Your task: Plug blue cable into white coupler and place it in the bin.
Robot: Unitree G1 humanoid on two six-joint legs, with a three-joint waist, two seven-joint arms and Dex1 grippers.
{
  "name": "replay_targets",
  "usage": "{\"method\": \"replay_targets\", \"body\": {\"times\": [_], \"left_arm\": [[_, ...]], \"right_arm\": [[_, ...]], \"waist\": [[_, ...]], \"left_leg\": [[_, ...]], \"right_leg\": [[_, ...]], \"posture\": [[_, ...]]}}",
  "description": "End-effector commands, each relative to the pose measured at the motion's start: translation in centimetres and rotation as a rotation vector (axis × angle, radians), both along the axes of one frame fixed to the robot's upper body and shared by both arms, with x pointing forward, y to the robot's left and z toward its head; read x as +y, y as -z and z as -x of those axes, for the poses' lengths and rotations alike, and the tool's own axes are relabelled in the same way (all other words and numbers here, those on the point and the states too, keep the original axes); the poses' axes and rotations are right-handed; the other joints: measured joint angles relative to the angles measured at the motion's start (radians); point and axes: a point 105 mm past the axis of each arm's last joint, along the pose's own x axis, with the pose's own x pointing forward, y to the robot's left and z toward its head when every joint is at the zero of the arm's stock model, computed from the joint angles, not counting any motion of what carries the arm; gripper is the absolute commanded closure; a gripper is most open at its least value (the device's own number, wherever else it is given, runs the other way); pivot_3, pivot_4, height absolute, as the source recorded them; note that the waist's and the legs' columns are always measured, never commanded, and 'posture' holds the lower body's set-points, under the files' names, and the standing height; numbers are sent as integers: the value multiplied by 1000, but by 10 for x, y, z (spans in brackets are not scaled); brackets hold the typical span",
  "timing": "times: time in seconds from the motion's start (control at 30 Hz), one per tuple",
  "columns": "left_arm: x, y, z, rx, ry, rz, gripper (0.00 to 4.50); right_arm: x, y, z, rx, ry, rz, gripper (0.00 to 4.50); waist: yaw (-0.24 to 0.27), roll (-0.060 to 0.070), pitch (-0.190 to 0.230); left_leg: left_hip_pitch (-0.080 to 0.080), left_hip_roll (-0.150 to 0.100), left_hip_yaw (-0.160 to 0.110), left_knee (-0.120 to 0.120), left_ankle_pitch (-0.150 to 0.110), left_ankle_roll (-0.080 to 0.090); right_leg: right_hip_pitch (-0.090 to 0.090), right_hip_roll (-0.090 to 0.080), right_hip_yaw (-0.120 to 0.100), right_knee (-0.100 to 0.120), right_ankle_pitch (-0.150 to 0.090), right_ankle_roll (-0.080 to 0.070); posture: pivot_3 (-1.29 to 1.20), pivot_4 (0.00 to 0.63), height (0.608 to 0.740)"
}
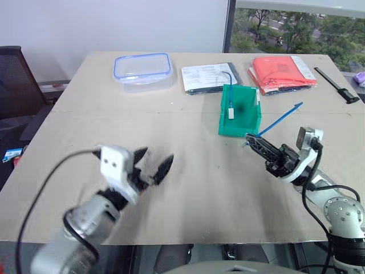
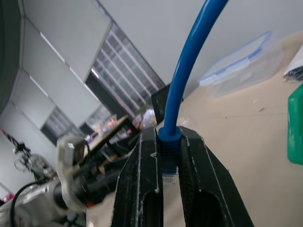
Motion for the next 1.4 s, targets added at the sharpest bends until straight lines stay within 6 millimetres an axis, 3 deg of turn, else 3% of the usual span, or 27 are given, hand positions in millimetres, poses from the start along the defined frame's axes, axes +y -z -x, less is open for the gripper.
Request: {"method": "replay_targets", "body": {"times": [0.03,0.23,0.6,0.73,0.87,0.9,1.0,1.23,1.4], "left_arm": [[15,-5,-4,-153,-123,-128,48],[36,11,-23,-161,-201,-151,48],[36,46,-54,-78,-113,-124,48],[43,47,-59,-100,-103,-156,1776],[37,47,-60,-105,-22,-152,3520],[31,44,-61,-107,37,-141,3928],[6,33,-67,-113,227,-96,3954],[-78,16,-70,-64,831,7,3954],[-102,16,-78,-21,1053,-7,3954]], "right_arm": [[2,-10,5,-76,-17,19,4476],[8,-4,11,-93,-38,72,4476],[7,-1,13,-97,13,74,4476],[6,0,14,-93,28,77,4476],[7,1,16,-98,31,88,4476],[7,-1,15,-110,34,103,4476],[10,-3,14,-168,21,179,4476],[32,15,5,-446,-78,532,4476],[37,12,-9,-535,-58,550,4476]], "waist": [[4,0,0],[0,0,0],[-6,0,0],[-5,1,-1],[-5,2,-2],[-5,3,-2],[-2,3,-2],[-7,1,-2],[-9,0,-1]], "left_leg": [[0,0,0,0,0,0],[-1,1,0,-3,0,0],[-1,1,1,-3,0,0],[0,1,1,-3,0,0],[1,2,1,-3,0,0],[1,2,1,-3,0,0],[0,1,1,-2,0,0],[-1,0,2,1,0,1],[-1,0,2,2,0,1]], "right_leg": [[0,-1,0,0,0,0],[-3,-6,-1,0,0,0],[-3,0,-3,1,0,1],[-3,0,-2,1,0,1],[-3,0,-2,2,0,1],[-3,0,-2,2,0,1],[-3,0,-3,2,0,1],[-3,2,-6,2,1,1],[-3,8,-4,2,3,5]], "posture": [[0,150,737],[0,150,737],[0,150,737],[0,150,737],[0,150,737],[0,150,737],[0,150,737],[0,150,737],[0,150,737]]}}
